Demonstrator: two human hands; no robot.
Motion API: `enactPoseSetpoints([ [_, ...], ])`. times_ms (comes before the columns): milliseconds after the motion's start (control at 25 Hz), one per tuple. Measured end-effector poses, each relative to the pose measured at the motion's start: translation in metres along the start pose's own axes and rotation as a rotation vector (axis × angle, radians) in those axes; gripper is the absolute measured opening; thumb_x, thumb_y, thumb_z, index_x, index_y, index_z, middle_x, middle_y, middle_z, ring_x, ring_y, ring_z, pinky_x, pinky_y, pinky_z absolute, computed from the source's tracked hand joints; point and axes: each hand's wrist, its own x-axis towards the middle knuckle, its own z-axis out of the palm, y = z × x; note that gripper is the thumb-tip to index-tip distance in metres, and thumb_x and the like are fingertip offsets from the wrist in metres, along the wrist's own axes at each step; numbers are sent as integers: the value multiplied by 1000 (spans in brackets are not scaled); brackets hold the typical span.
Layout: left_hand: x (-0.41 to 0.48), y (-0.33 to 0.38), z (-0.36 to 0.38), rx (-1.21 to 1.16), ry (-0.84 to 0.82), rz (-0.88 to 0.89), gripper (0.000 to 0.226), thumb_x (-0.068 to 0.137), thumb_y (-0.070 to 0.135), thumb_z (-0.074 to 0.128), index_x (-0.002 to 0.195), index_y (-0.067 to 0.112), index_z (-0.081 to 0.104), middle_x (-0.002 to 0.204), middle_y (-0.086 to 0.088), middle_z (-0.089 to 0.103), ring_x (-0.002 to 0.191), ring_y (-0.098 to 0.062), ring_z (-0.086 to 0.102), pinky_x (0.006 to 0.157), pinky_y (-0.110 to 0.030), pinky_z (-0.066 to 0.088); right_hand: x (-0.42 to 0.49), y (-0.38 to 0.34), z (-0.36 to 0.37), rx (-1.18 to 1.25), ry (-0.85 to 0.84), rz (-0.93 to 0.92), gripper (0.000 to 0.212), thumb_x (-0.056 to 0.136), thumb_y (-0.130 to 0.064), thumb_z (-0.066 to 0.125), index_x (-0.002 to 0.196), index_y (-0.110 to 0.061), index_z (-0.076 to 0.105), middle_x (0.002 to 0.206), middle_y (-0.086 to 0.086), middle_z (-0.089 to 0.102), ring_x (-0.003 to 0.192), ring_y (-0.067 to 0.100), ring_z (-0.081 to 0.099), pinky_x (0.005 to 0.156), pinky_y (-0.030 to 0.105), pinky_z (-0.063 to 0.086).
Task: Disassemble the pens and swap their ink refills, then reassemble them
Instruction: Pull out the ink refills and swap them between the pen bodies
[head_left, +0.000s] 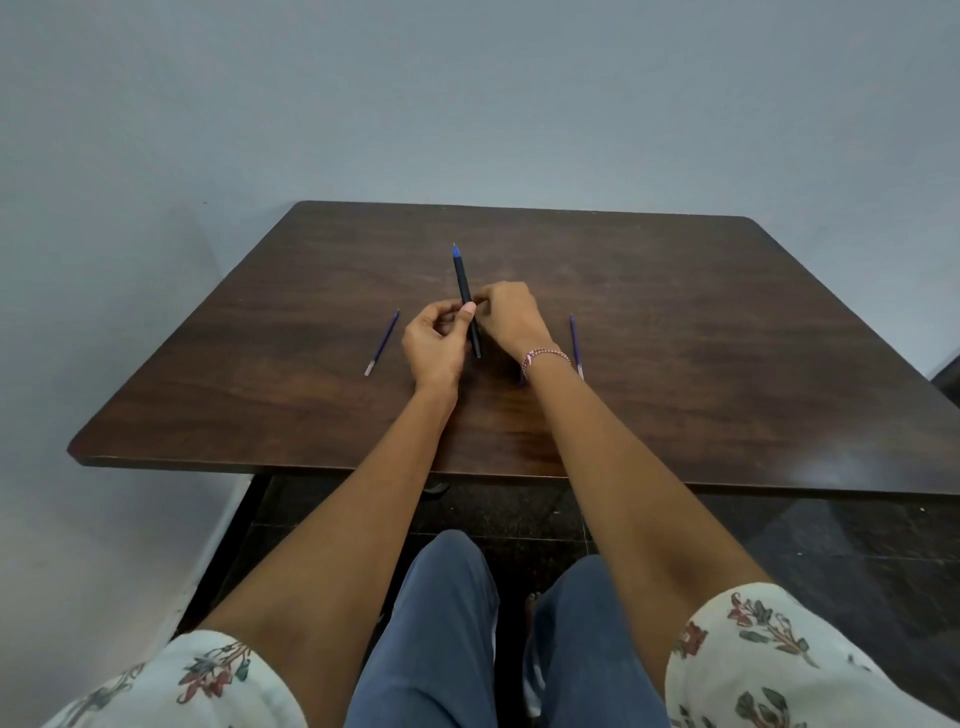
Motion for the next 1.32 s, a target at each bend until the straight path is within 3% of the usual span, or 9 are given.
enactPoseSetpoints([
  [120,0,2,0,-27,-10,-16,7,84,15,70,91,13,68,72,5,65,59,8,61,53,-7,46,1,-8,2,-166,-60,-21,22,92,-4,44,98,4,64,104,25,63,97,44,61,77,40,48],
  [320,-2,2,-1,-67,-64,-32,7,83,17,72,88,17,68,72,5,66,61,5,62,53,-11,47,4,-7,-6,-111,-84,43,21,90,-5,50,103,-1,66,108,20,65,100,38,62,78,35,48],
  [440,-2,2,-2,-45,-97,-33,9,82,19,73,90,17,69,77,3,68,69,-1,64,59,-16,51,1,2,-17,75,-3,104,28,84,-13,67,112,-12,67,108,10,69,96,23,66,86,31,52],
  [600,-5,6,-2,-56,-229,-28,8,81,18,74,87,19,69,76,2,67,67,-1,63,55,-17,50,-13,24,-32,306,184,108,33,81,-15,70,114,-15,66,85,1,68,66,5,60,82,31,56],
  [720,-6,7,-3,-56,-343,-30,9,79,17,76,86,15,71,75,3,70,66,-1,64,53,-18,51,-27,39,-33,620,319,147,31,83,-8,69,113,-14,66,77,-3,64,73,14,68,73,29,60],
  [840,-7,8,-1,-23,-394,-38,7,78,15,77,83,17,72,71,6,71,64,-2,65,51,-17,49,-39,49,-32,878,412,144,31,84,-4,69,113,-14,65,80,-2,63,74,10,67,65,23,59],
  [960,-9,8,0,18,-423,-26,7,78,14,77,81,18,73,67,8,70,62,-1,65,52,-15,48,-46,53,-29,1030,444,140,32,84,-2,68,114,-14,64,87,7,63,78,12,66,64,21,57],
  [1080,-10,9,0,30,-446,-12,7,78,12,77,80,18,72,64,9,69,60,0,63,52,-13,47,-52,58,-27,1157,466,152,33,85,-2,66,117,-8,62,86,5,64,72,9,65,62,18,54],
  [1320,-11,10,0,103,-507,22,10,78,13,77,81,21,72,76,-4,69,66,-7,61,55,-15,49,-53,62,-34,1302,582,148,35,85,0,65,120,-2,58,78,7,60,61,6,62,63,17,54],
])
